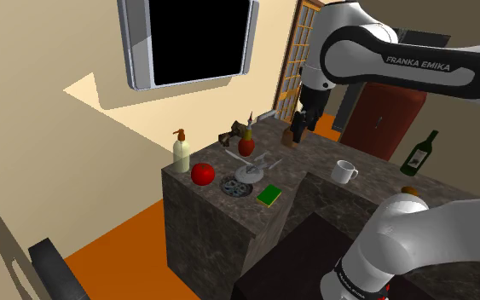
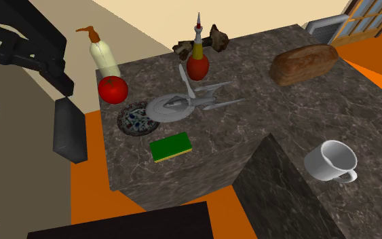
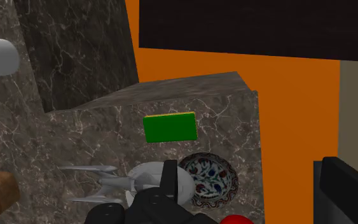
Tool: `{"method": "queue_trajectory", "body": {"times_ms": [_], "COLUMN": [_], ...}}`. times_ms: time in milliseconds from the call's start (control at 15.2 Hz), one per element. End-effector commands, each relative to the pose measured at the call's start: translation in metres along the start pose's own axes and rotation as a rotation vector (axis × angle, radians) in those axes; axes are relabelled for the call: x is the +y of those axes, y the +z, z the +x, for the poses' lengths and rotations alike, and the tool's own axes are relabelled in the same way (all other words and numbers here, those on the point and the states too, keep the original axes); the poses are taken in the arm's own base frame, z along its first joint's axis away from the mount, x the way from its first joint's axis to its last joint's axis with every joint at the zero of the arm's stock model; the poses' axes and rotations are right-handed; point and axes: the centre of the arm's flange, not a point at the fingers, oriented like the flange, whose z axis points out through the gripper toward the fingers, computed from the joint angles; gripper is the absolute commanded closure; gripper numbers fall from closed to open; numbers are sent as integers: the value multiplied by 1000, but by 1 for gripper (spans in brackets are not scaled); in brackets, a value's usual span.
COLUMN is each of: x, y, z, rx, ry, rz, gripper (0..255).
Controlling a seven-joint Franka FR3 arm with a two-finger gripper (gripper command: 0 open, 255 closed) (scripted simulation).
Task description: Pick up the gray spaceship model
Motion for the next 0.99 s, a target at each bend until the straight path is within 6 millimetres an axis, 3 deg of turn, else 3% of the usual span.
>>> {"method": "queue_trajectory", "body": {"times_ms": [0, 462, 924], "x": [0, 12, 40], "y": [0, 57, 119], "z": [0, 78, 149], "rx": [0, -44, -89], "ry": [0, 244, 488], "rz": [0, 34, 69], "gripper": [0, 0, 0]}}
